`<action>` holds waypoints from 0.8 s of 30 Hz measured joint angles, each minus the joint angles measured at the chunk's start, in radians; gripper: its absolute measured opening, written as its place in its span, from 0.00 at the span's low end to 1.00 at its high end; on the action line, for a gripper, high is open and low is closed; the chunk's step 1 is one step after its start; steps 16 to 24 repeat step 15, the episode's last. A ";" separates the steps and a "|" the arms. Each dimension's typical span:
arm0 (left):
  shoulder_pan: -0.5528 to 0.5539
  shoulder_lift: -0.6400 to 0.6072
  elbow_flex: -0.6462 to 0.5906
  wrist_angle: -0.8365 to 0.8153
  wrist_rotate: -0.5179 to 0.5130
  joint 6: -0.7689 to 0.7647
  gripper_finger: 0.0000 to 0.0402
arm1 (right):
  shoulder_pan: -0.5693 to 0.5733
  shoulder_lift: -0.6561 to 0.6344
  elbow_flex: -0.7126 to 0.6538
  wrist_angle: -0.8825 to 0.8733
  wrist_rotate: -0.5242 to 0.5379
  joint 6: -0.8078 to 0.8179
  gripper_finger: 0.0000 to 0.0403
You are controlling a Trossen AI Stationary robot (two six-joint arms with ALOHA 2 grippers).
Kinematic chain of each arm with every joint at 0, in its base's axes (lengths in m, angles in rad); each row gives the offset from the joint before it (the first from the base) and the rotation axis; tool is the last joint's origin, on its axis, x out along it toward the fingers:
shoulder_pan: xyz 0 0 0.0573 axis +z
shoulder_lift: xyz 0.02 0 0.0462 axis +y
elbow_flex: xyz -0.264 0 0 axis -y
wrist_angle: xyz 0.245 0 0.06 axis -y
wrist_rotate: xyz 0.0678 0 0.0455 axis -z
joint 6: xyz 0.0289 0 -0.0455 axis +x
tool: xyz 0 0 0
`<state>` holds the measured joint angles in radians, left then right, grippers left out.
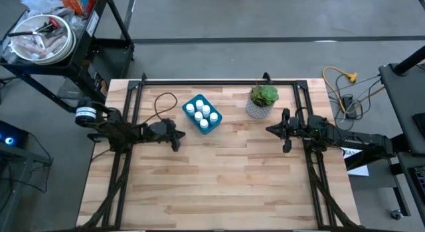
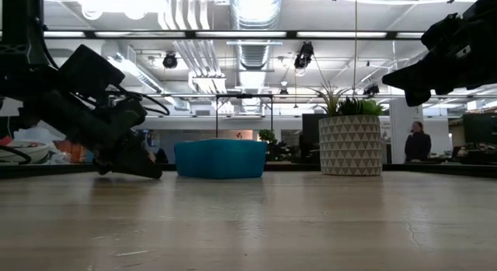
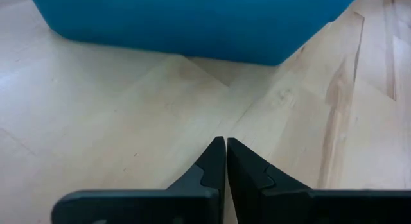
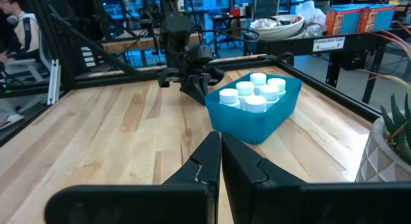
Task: Pick and place pill bottles into a basket
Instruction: Return to Home Position
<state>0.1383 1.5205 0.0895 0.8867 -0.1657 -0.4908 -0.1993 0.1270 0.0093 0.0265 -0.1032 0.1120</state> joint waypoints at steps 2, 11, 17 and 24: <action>0.000 0.006 0.000 0.004 0.000 0.000 0.00 | 0.000 0.000 0.000 0.000 0.000 0.000 0.02; 0.000 0.002 0.002 -0.004 0.000 0.000 0.00 | 0.000 0.000 0.000 0.000 -0.001 0.000 0.02; 0.000 0.002 0.003 -0.005 0.000 0.000 0.00 | 0.000 0.000 0.000 0.000 -0.002 0.000 0.02; 0.000 0.002 0.003 -0.005 0.000 0.000 0.00 | 0.000 0.000 0.000 0.000 -0.002 0.000 0.02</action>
